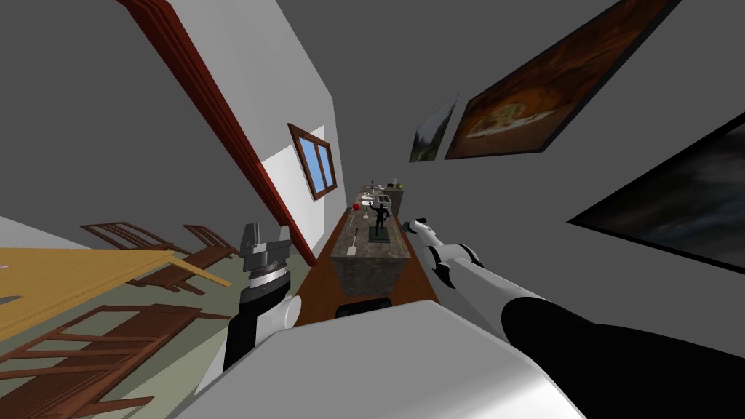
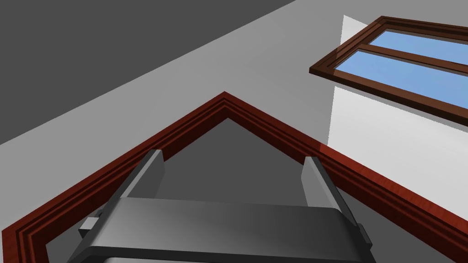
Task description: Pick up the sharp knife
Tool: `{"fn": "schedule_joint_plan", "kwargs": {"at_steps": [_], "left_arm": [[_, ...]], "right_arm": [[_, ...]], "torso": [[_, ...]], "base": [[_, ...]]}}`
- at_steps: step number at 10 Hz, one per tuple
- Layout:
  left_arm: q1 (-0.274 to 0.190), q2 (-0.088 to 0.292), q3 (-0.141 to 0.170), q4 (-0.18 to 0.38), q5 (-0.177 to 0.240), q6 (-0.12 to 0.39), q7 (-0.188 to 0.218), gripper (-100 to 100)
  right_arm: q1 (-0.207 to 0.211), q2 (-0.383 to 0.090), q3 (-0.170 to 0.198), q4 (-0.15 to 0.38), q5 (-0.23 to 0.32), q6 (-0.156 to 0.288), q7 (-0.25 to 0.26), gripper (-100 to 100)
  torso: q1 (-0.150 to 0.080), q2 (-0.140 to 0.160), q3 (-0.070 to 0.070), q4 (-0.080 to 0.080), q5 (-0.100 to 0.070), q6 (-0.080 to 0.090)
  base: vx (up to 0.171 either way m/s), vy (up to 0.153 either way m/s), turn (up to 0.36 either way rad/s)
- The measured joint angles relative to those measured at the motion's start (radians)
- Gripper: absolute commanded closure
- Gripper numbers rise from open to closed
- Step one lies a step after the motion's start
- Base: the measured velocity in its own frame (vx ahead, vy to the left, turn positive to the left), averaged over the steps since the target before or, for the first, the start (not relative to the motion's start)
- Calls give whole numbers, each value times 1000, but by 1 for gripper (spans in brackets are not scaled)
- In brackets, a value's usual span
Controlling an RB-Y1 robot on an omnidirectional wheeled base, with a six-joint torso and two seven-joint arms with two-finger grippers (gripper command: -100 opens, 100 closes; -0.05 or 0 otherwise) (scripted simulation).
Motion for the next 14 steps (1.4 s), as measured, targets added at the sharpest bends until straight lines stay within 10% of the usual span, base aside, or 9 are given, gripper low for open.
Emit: {"fn": "schedule_joint_plan", "kwargs": {"at_steps": [14], "left_arm": [[0,0,0,0,0,0,0,0]], "right_arm": [[2,-141,254,-118,-369,11,34,-100]], "torso": [[-2,4,3,1,-1,0]], "base": [[-81,-19,25]]}}
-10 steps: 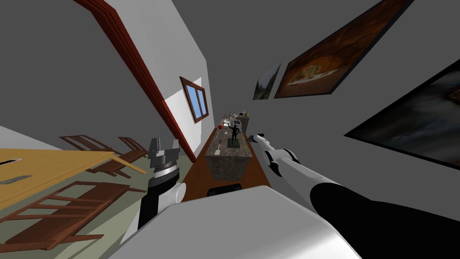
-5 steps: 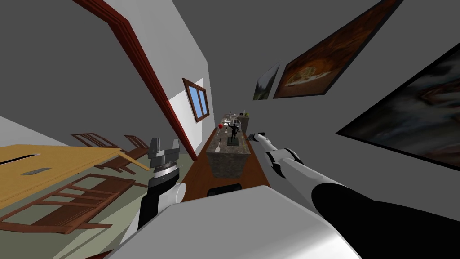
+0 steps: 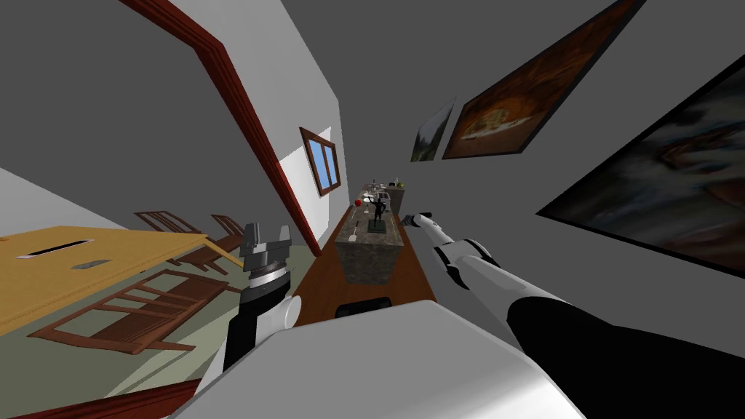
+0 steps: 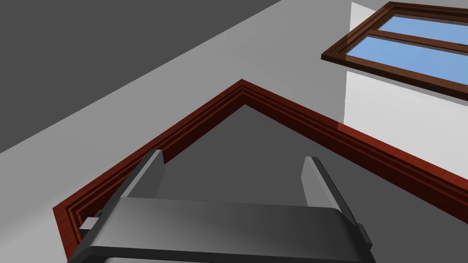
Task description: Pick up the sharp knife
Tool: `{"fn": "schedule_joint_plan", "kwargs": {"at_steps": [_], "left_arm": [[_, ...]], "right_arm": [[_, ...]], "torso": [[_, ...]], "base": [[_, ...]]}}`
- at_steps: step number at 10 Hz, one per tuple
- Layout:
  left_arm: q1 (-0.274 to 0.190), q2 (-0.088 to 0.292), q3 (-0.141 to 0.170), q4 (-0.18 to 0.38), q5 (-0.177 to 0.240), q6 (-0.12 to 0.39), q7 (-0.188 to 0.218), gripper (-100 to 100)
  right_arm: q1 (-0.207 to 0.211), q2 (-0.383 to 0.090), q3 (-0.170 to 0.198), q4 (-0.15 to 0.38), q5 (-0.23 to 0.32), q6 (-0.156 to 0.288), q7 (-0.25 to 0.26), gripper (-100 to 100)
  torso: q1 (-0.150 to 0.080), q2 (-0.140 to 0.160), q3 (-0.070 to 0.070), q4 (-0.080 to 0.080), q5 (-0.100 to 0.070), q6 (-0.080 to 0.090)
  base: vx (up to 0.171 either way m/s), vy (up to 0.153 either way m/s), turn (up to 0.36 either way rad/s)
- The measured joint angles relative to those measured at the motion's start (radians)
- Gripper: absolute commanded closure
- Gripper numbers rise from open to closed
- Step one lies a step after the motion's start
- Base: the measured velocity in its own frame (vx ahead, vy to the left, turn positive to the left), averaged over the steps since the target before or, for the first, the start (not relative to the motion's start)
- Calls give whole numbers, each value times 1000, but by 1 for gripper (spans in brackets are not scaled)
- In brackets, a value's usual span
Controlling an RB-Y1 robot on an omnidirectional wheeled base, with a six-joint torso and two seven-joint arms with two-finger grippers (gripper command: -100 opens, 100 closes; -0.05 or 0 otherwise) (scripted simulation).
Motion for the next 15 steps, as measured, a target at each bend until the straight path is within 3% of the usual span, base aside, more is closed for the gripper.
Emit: {"fn": "schedule_joint_plan", "kwargs": {"at_steps": [2,3,5,6,10,12,15], "left_arm": [[0,0,0,0,0,0,0,0],[0,0,0,0,0,0,0,0],[0,0,0,0,0,0,0,0],[0,0,0,0,0,0,0,0],[0,0,0,0,0,0,0,0],[0,0,0,0,0,0,0,0],[0,0,0,0,0,0,0,0]], "right_arm": [[-7,-22,32,9,-68,-5,34,-100],[-2,-34,55,-5,-99,-5,38,-100],[5,-41,69,-21,-146,-1,26,-100],[-6,-57,91,-3,-190,-4,58,-100],[17,-114,183,-67,-305,1,54,-100],[18,-120,197,-70,-361,1,58,-100],[27,-161,259,-95,-457,3,77,-100]], "torso": [[1,-1,-1,0,0,0],[0,0,0,0,0,0],[2,-5,-3,-1,0,0],[1,-2,-1,-1,0,0],[-1,1,0,0,0,0],[2,-5,-3,-1,0,0],[1,-2,-1,0,0,0]], "base": [[-105,-26,64],[-62,-13,-1],[-48,-8,28],[-115,-24,72],[-87,-30,46],[-46,-10,71],[-65,-15,16]]}}
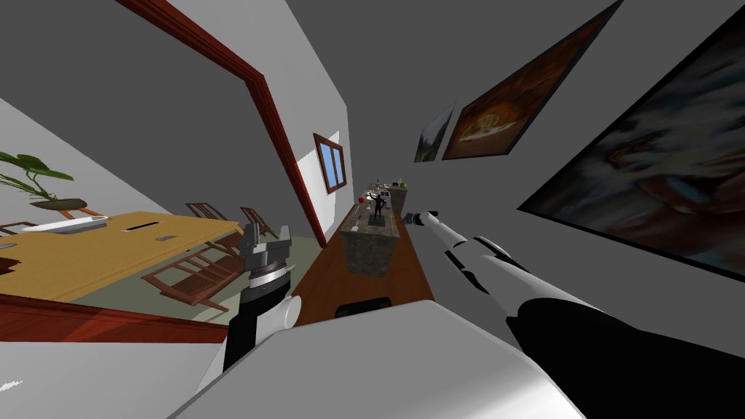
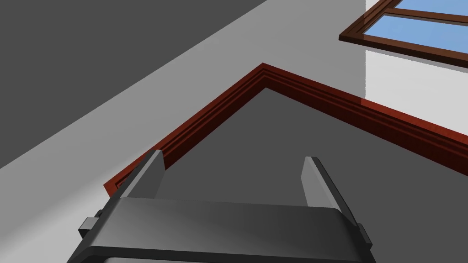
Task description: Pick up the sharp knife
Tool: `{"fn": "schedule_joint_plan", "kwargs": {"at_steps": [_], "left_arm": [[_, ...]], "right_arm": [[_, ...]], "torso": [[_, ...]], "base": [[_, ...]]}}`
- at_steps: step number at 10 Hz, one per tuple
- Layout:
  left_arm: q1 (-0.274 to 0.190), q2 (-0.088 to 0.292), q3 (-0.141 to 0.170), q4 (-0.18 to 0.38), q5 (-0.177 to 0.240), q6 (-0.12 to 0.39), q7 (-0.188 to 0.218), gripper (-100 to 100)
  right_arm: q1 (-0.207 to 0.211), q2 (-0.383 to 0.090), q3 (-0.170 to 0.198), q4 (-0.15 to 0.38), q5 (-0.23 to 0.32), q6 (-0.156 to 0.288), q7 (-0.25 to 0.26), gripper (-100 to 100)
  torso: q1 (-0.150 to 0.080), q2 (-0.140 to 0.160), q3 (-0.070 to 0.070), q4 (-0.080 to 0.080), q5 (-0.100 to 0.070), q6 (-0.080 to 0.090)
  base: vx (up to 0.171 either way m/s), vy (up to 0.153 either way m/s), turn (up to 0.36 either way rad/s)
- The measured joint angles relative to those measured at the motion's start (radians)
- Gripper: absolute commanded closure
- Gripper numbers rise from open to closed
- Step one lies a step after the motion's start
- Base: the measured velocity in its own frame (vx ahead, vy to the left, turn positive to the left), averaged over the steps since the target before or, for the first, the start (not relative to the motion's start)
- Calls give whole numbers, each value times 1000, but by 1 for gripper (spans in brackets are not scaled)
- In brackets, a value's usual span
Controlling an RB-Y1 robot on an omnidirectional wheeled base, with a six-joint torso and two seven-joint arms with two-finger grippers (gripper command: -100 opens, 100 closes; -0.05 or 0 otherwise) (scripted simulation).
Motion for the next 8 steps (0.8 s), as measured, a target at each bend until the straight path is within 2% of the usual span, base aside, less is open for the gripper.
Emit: {"fn": "schedule_joint_plan", "kwargs": {"at_steps": [1,3,5,7,8], "left_arm": [[0,0,0,0,0,0,0,0],[0,0,0,0,0,0,0,0],[0,0,0,0,0,0,0,0],[0,0,0,0,0,0,0,0],[0,0,0,0,0,0,0,0]], "right_arm": [[4,-3,6,-9,-21,-1,-6,-100],[17,-44,58,-39,-84,1,7,-100],[17,-49,75,-44,-141,1,7,-100],[34,-96,130,-86,-200,1,13,-100],[33,-98,142,-86,-230,1,16,-100]], "torso": [[1,-3,-2,-1,0,0],[-1,1,0,0,0,0],[1,-3,-2,-1,0,0],[-1,1,1,0,0,0],[0,-1,-1,0,0,0]], "base": [[-79,-30,153],[-83,-20,52],[-53,-9,80],[-76,-22,51],[-11,-6,-12]]}}
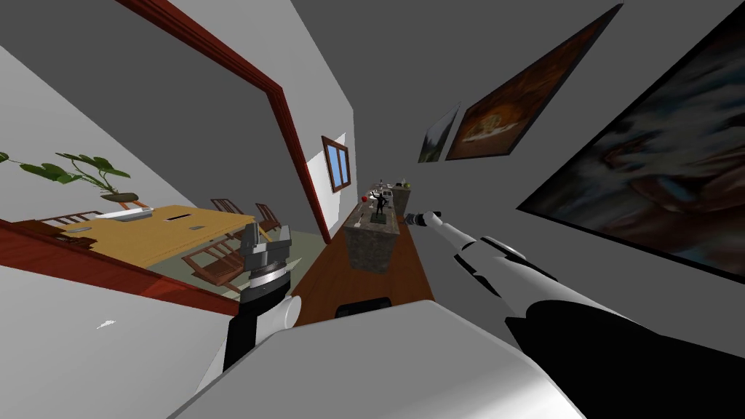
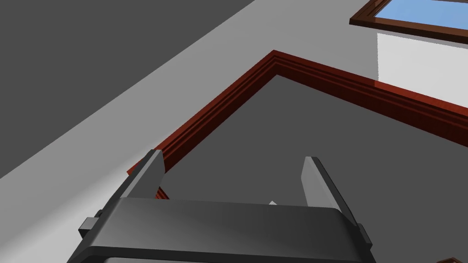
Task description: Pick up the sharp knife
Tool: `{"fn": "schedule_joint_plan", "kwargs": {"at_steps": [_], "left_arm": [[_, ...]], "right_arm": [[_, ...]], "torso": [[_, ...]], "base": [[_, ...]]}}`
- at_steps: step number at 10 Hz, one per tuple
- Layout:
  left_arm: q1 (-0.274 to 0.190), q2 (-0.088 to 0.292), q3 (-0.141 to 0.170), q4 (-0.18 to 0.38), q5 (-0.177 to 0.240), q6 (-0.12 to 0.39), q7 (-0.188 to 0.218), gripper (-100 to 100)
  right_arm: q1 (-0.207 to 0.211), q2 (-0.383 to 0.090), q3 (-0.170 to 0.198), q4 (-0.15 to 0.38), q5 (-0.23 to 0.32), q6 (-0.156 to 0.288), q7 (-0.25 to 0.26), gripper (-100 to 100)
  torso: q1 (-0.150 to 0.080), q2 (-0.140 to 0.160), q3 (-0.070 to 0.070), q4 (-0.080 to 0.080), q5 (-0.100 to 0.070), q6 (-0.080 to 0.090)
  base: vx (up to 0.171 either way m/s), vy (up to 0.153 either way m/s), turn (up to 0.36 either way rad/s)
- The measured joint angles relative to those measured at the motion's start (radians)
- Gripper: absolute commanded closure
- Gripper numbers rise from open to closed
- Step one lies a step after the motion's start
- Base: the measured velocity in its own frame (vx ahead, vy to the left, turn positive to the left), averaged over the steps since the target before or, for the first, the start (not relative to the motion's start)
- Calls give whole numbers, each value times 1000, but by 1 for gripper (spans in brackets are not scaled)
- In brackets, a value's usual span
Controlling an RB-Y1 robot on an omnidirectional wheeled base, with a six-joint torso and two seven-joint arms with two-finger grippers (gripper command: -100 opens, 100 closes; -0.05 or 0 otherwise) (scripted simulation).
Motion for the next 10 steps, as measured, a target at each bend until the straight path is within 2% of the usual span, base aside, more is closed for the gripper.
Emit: {"fn": "schedule_joint_plan", "kwargs": {"at_steps": [1,3,6,8,10], "left_arm": [[0,0,0,0,0,0,0,0],[0,0,0,0,0,0,0,0],[0,0,0,0,0,0,0,0],[0,0,0,0,0,0,0,0],[0,0,0,0,0,0,0,0]], "right_arm": [[-3,2,2,8,-32,1,7,-100],[14,-45,61,-41,-89,-3,9,-100],[10,-45,76,-32,-175,0,20,-100],[25,-89,132,-70,-234,-1,32,-100],[27,-98,147,-78,-295,0,33,-100]], "torso": [[1,-2,-1,-1,0,0],[1,-1,0,0,0,0],[1,-4,-3,-1,0,0],[5,-2,-1,0,1,-1],[1,-4,-3,-1,0,0]], "base": [[-67,-14,190],[-31,4,72],[-18,19,60],[-25,27,85],[3,-3,-10]]}}
